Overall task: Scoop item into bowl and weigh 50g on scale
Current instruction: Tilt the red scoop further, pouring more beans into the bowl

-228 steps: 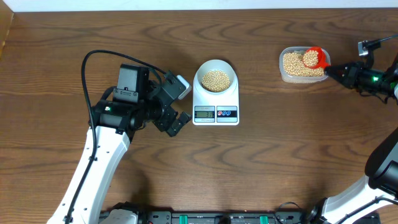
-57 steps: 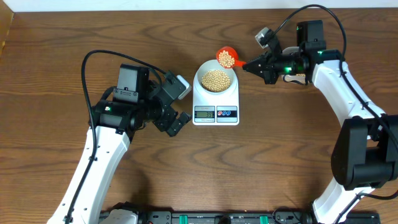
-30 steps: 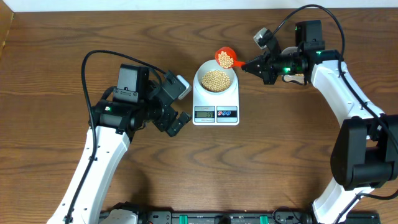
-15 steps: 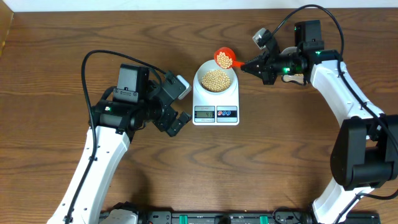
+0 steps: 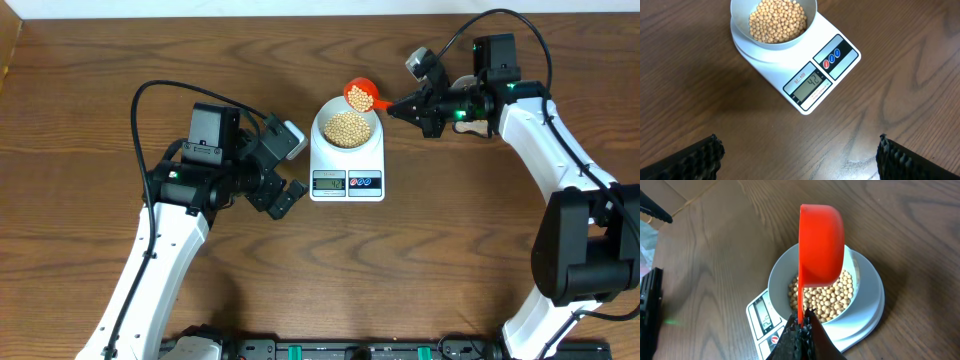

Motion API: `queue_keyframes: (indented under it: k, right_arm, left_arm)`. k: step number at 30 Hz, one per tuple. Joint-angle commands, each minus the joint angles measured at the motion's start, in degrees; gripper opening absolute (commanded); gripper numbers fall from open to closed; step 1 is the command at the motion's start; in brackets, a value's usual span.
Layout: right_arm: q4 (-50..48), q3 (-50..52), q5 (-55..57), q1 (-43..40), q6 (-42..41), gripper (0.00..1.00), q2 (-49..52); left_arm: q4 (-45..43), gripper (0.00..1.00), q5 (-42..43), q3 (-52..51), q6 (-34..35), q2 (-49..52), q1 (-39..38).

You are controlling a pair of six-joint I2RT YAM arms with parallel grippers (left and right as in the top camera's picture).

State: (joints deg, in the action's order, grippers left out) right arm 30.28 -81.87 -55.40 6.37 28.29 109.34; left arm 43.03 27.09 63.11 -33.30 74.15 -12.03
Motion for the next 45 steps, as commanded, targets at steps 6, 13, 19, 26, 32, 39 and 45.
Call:
queue_keyframes:
  k: [6, 13, 19, 26, 32, 39, 45]
  right_arm:
    - [-0.7, 0.6, 0.3, 0.8, 3.2, 0.01, 0.4]
    - [-0.9, 0.8, 0.0, 1.0, 4.1, 0.01, 0.3]
    - [-1.2, 1.1, 0.7, 1.2, 4.8, 0.01, 0.2]
    - [-1.7, 1.2, 0.8, 1.3, 6.1, 0.01, 0.1]
    - [-1.3, 1.2, 2.7, 1.5, 6.1, 0.01, 0.2]
    - [-1.2, 1.2, 2.7, 1.6, 6.1, 0.01, 0.2]
    - [-1.2, 1.2, 2.7, 1.6, 6.1, 0.01, 0.2]
  left_arm:
    - [0.0, 1.00, 0.5, 1.2, -1.0, 0.3, 0.2]
    - [0.0, 1.00, 0.5, 1.2, -1.0, 0.3, 0.2]
    - [0.0, 0.99, 0.5, 1.2, -1.0, 0.3, 0.2]
    - [0.0, 1.00, 0.5, 1.2, -1.0, 0.3, 0.2]
    - [0.0, 1.00, 0.5, 1.2, -1.0, 0.3, 0.2]
    - [0.0, 1.00, 0.5, 1.2, -1.0, 0.3, 0.2]
    - [0.0, 1.00, 0.5, 1.2, -1.0, 0.3, 0.2]
